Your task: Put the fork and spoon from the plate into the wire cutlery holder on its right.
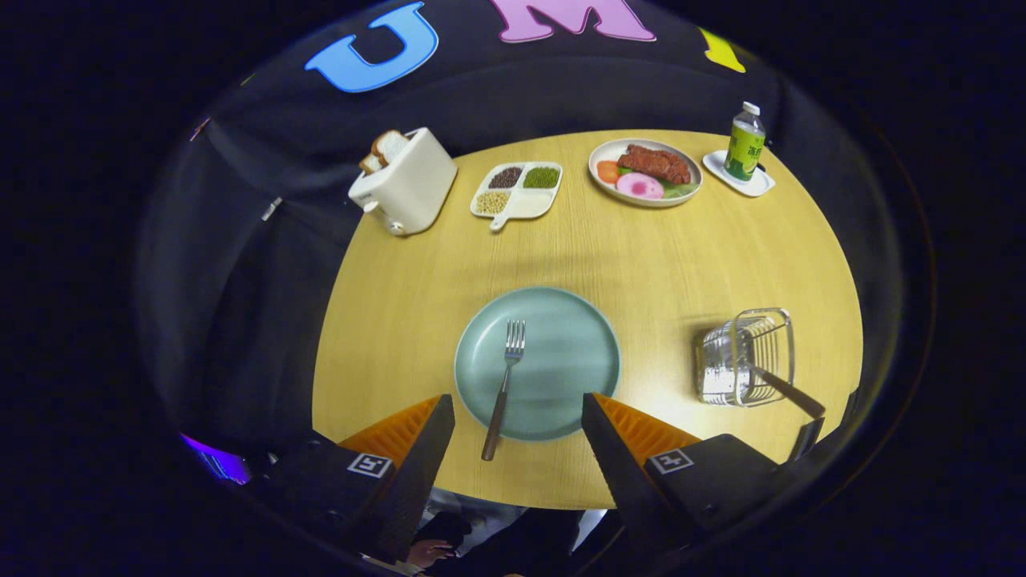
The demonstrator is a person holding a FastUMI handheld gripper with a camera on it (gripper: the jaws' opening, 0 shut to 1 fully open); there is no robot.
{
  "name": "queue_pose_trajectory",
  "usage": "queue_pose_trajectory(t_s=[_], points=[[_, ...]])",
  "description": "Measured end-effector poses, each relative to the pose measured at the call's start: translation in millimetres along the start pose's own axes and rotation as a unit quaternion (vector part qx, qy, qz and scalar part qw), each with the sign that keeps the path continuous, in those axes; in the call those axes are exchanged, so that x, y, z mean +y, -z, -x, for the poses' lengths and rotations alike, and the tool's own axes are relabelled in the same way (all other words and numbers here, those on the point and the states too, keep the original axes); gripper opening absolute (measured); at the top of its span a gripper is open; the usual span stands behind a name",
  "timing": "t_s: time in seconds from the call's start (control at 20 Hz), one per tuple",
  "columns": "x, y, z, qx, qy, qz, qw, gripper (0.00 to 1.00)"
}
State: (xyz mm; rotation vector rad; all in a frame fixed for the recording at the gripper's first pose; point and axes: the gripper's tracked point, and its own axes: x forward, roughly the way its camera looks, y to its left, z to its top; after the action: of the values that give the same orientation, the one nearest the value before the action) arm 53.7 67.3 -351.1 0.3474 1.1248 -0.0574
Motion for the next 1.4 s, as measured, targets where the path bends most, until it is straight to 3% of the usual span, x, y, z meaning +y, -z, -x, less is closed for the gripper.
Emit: queue_pose_trajectory(t_s=[0.35, 0.55, 0.95, 1.1, 1.25, 1.3, 1.35, 1.4], points=[[3, 34, -80, 0.079, 0.039, -0.008, 0.996, 1.0], [-3, 39, -101, 0.101, 0.054, -0.038, 0.993, 1.0], [-5, 52, -121, 0.122, 0.087, -0.034, 0.988, 0.97], [-7, 54, -126, 0.128, 0.094, -0.023, 0.987, 0.76], [-7, 51, -127, 0.13, 0.092, -0.019, 0.987, 0.75], [-8, 49, -126, 0.129, 0.092, -0.016, 0.987, 0.7], [-12, 52, -125, 0.131, 0.097, -0.013, 0.987, 0.61], [-15, 51, -126, 0.129, 0.102, -0.009, 0.986, 0.37]])
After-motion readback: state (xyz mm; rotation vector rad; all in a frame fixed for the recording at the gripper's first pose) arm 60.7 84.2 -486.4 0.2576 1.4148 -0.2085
